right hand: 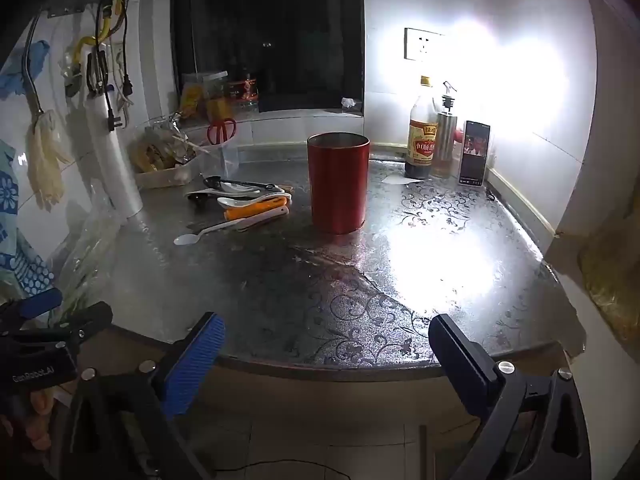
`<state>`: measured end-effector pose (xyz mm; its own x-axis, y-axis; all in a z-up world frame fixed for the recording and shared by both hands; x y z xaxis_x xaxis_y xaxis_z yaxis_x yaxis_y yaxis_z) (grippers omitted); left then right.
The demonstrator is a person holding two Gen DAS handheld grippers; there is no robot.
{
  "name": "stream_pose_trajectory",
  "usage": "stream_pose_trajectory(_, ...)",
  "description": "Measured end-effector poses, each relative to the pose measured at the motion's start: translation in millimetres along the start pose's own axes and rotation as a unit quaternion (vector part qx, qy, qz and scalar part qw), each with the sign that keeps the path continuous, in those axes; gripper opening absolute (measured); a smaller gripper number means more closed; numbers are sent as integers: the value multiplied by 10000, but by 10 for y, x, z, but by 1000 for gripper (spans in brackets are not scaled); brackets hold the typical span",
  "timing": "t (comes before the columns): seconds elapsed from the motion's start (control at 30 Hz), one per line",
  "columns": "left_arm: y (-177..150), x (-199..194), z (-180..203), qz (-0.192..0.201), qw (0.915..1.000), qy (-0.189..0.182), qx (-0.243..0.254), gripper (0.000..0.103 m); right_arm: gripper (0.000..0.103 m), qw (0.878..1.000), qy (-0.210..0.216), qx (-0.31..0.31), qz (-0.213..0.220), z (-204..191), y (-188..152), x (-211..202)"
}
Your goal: Organize utensils
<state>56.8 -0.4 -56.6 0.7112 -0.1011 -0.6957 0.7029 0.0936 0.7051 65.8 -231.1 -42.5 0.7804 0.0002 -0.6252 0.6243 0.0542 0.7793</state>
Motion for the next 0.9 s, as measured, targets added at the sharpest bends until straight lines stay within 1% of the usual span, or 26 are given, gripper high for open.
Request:
stream_pose_trajectory(0.07, -6, -5, 4, -17, 10000, -86, -23, 103, 103, 10000, -20, -17, -3, 21, -6, 7)
stream_pose_trajectory(0.13, 24, -3, 30, -37, 10000, -36, 68, 103, 103, 10000, -47, -16, -23, 45, -14, 22)
stream_pose_trajectory(0.23, 45, 51, 90, -80, 9999, -59, 59, 103, 103, 10000, -61, -19, -39, 49, 4, -15)
stream_pose_trajectory(0.27, 30, 31, 110, 5, 9999, -101, 58, 103, 103, 10000, -34, -4, -25, 63, -9, -4)
stream_pose_trajectory(0.33, 41, 31, 203, 8, 9999, -147, 9, 103, 103, 10000, -37, -14, -36, 86, 3, 10)
stream_pose_trajectory(0.43, 63, 24, 241, 95, 9998, -189, -69, 103, 103, 10000, -70, -28, -17, 96, 15, -38)
stream_pose_trajectory(0.5, 81, 16, 241, 167, 9997, -141, -96, 103, 103, 10000, -19, -17, -14, 189, 24, 2)
stream_pose_trajectory(0.7, 81, -50, 237, 343, 9993, -59, -164, 103, 103, 10000, -9, -1, 55, 265, 31, -43)
stream_pose_trajectory(0.9, 27, -105, 260, 405, 9989, -19, -217, 103, 103, 10000, 19, -35, 65, 289, 10, -77)
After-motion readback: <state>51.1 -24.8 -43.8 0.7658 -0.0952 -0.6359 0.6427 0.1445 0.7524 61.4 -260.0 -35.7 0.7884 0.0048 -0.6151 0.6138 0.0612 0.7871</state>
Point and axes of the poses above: each gripper's, at about its wrist camera, not at the fingertips, and x roughly the way its jaws point, z to its right, y to its top, the point moved 8 cm from there along x, roughly the way its jaws point, and after that the axes turned 5 degrees about -y, right-handed, at the moved point
